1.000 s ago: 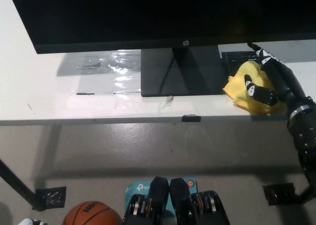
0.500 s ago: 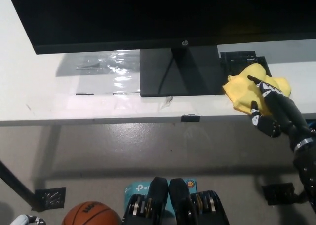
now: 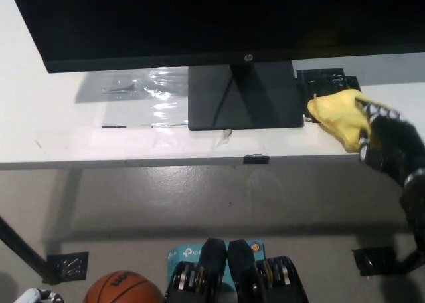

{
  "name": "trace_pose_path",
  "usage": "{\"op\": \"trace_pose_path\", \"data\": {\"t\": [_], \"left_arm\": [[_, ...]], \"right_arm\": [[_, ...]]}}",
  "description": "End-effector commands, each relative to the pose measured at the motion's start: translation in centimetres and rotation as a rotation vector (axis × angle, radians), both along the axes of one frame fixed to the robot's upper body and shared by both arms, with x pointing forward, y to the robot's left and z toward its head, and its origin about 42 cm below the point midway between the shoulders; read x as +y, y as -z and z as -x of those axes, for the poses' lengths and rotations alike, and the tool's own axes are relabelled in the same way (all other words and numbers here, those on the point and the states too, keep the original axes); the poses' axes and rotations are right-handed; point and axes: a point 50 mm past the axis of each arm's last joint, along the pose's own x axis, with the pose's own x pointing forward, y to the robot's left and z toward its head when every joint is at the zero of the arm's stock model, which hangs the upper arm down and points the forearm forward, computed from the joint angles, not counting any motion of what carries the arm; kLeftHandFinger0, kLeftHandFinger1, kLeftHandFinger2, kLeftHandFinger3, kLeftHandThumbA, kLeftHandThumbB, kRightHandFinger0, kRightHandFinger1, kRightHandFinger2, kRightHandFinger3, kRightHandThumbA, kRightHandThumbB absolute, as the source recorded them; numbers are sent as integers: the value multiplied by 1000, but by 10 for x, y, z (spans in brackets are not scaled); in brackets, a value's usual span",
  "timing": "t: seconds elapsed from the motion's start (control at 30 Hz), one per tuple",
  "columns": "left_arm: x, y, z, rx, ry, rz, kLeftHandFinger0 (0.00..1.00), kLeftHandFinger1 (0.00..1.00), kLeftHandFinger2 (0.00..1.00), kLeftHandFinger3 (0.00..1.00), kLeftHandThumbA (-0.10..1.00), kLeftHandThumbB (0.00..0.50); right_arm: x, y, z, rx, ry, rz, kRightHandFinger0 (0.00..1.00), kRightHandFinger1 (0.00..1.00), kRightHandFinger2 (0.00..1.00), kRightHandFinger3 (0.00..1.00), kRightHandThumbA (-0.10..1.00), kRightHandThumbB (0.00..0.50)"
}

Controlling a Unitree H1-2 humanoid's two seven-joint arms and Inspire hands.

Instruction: The robot uses its right hand to pick up the cloth kept in the middle of the desk and use it to wipe the monitor in the middle of the desk by swiping its screen twice

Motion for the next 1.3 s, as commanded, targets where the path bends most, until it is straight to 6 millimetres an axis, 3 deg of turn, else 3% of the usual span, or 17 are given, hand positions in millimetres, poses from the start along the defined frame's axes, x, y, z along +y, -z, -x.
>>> {"op": "trace_pose_path", "data": {"t": [0.0, 0.07, 0.3, 0.43, 0.53, 0.63, 0.97, 1.0, 1.03, 1.07, 1.1, 1.13, 1.17, 1.2, 1.23, 1.27], "left_arm": [[9, -9, 2, 5, 4, -18, 754, 684, 53, 32, 384, 500], [8, -10, 2, -1, 4, -10, 706, 630, 2, 0, 372, 500], [9, -17, 1, -12, 19, -15, 724, 645, 0, 0, 387, 500], [10, -19, -2, -18, 20, -21, 718, 629, 0, 0, 375, 500], [11, -20, -5, -16, 12, -16, 724, 626, 0, 0, 377, 500], [12, -21, -6, -23, 14, -16, 688, 576, 0, 0, 400, 500], [12, -20, -9, -40, 12, -17, 624, 502, 0, 0, 397, 500], [12, -21, -8, -36, 12, -17, 630, 507, 0, 0, 400, 500], [12, -21, -8, -45, 10, -17, 621, 494, 0, 0, 407, 500], [11, -22, -8, -42, 14, -22, 626, 500, 0, 0, 410, 500], [11, -22, -7, -40, 13, -23, 625, 499, 0, 0, 411, 500], [11, -22, -7, -38, 9, -23, 622, 497, 0, 0, 413, 500], [10, -22, -6, -35, 4, -23, 613, 491, 0, 0, 410, 500], [10, -22, -6, -34, 3, -23, 609, 489, 0, 0, 408, 500], [10, -22, -6, -34, 3, -23, 609, 489, 0, 0, 407, 500], [10, -22, -6, -33, 6, -23, 624, 504, 0, 0, 410, 500]], "right_arm": [[-1, -25, -7, -123, 59, 84, 1000, 1000, 1000, 1000, -100, 253], [0, -22, -9, -98, 64, 82, 1000, 1000, 1000, 1000, -79, 283], [8, -14, -18, -5, 62, 75, 1000, 1000, 1000, 1000, -67, 302], [14, -5, -18, 120, 50, 155, 1000, 1000, 1000, 1000, 105, 373], [14, -1, -14, 245, 1, 144, 1000, 1000, 1000, 1000, 16, 296], [12, 8, -10, 344, -38, 146, 1000, 1000, 1000, 1000, 66, 259], [25, 11, -4, 404, -91, 201, 1000, 1000, 1000, 1000, 184, 231], [29, 10, -4, 414, -99, 253, 1000, 1000, 1000, 1000, 253, 200], [30, 11, -5, 412, -99, 306, 1000, 1000, 1000, 1000, 242, 174], [29, 14, -8, 402, -89, 308, 823, 1000, 1000, 1000, 148, 155], [28, 17, -8, 390, -86, 312, 602, 713, 782, 1000, 66, 120], [26, 21, -9, 354, -80, 324, 321, 411, 565, 1000, 15, 141], [21, 27, -10, 259, -81, 389, 168, 322, 514, 1000, -15, 81], [19, 29, -11, 233, -85, 412, 80, 254, 435, 1000, -17, 93], [19, 29, -11, 231, -85, 413, 61, 236, 412, 1000, -17, 94], [16, 34, -13, 177, -75, 432, 49, 213, 350, 919, 51, 38]]}}
